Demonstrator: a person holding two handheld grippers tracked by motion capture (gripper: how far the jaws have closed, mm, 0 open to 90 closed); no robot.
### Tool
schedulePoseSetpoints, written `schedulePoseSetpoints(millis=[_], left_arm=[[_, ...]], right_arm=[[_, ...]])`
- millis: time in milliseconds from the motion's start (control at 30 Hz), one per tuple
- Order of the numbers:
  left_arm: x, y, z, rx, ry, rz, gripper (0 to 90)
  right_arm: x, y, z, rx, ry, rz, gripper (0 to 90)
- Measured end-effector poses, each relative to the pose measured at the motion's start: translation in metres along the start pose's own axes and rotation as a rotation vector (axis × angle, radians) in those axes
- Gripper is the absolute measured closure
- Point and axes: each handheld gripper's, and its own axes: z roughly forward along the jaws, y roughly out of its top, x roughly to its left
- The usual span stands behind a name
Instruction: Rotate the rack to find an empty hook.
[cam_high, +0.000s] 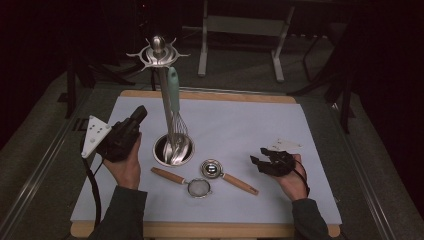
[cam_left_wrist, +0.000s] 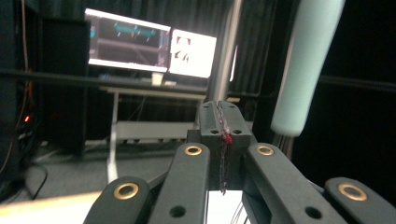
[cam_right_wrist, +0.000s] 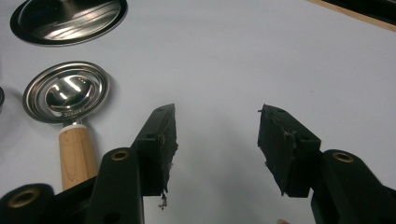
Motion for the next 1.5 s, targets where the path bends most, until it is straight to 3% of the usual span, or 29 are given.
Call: schedulePoseSetpoints(millis=[400,767,1300,1500], left_arm=[[-0.017,0.044,0.015,-0.102,-0.050,0.042,90.0],[-0.025,0.066,0.029,-0.125,-0.065,0.055,90.0],[-0.012,0.073,0.033,-0.110,-0.018,0.052,90.0],[0.000,0.077,0.036,-0.110,0.022,0.033,90.0]], right_arm=[[-0.003,-0.003,0.000,0.010,0.000,0.011,46.0],[-0.003,-0.004,0.001,0.012,-0.002,0.014,46.0],[-0.003,-0.005,0.001,0.018,-0.006,0.009,46.0],[-0.003,-0.005,0.001,0.016,-0.006,0.010,46.1]])
